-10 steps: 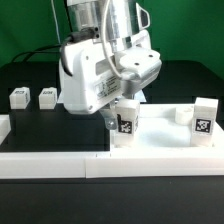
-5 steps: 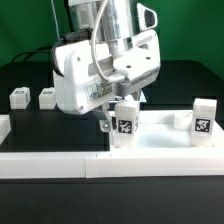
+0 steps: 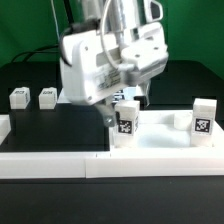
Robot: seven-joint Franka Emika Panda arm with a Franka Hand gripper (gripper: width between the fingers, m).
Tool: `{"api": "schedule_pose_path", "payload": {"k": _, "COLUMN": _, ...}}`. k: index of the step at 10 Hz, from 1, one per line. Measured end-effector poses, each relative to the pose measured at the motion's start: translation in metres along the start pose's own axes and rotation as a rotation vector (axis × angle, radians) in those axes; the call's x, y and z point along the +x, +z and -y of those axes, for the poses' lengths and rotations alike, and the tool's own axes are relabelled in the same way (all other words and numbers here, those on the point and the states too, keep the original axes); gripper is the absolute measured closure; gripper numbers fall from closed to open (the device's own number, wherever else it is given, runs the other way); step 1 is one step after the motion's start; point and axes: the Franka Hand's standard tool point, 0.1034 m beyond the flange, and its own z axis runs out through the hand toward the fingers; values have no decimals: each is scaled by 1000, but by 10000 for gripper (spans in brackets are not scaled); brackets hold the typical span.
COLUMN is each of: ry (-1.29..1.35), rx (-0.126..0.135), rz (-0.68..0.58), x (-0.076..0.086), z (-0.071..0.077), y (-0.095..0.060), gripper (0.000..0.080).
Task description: Assemble square table
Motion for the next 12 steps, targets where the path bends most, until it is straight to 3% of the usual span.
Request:
{"api": "schedule_pose_path", "payload": {"k": 1, "ry": -12, "rx": 3, "rz": 21, "x": -10, "z": -9, "y": -16, "gripper": 150}}
{"api": "schedule_pose_path", "payload": {"k": 3, "ry": -26, "rx": 1, "rz": 45, "x": -18, "z": -12, "y": -34, "gripper": 150}}
{"api": "schedule_pose_path", "payload": {"k": 12, "ry": -56, "rx": 3, "rz": 40, "x": -16, "z": -13, "y": -28, "gripper": 150}}
